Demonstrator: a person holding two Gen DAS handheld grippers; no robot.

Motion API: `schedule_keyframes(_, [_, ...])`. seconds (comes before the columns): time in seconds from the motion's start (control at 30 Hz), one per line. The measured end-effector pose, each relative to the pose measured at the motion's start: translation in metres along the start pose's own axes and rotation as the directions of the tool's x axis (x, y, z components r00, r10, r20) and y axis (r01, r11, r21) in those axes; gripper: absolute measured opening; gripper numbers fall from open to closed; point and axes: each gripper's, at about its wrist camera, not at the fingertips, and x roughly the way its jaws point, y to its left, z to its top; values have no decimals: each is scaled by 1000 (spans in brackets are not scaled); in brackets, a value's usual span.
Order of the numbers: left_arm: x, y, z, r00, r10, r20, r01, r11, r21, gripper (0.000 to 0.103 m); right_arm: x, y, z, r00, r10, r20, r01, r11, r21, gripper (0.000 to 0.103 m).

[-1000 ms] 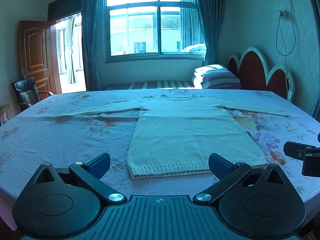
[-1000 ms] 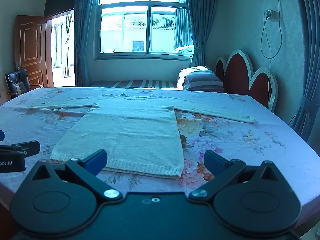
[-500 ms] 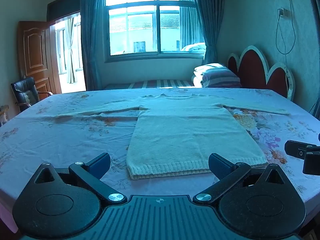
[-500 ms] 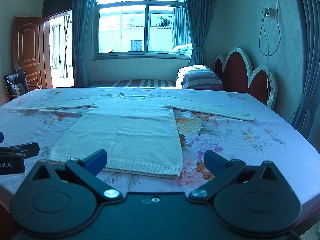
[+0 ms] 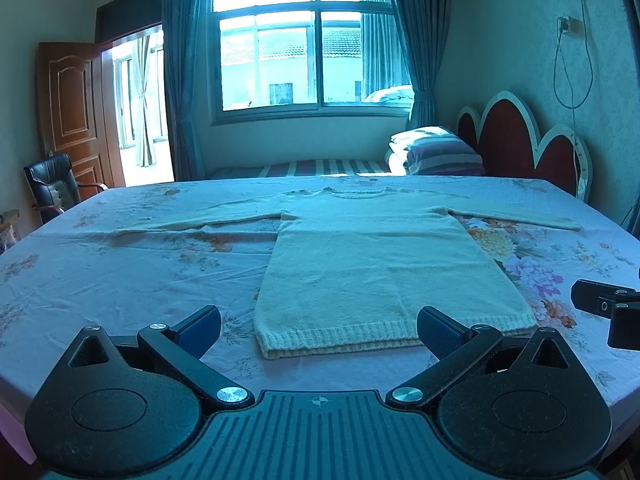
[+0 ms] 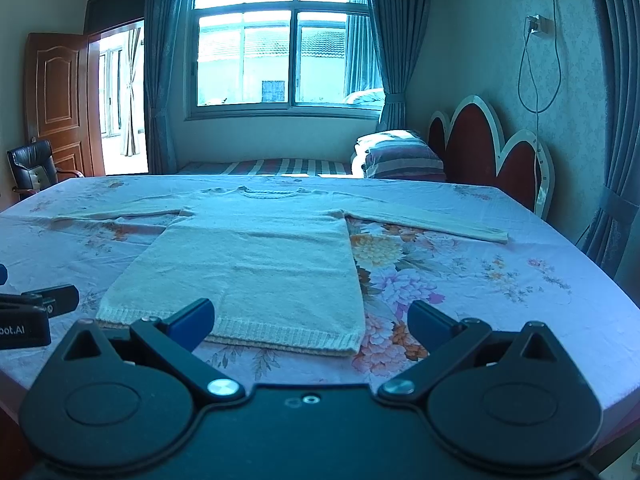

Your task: Fold small clothes

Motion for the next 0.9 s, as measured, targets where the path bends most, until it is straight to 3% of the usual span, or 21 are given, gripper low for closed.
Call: schedule_keyframes(0.9, [-4,-3,2,1000,-3,5,3,1000,4,103,-2,-1,0,1000,-2,7,2,1000,6,103])
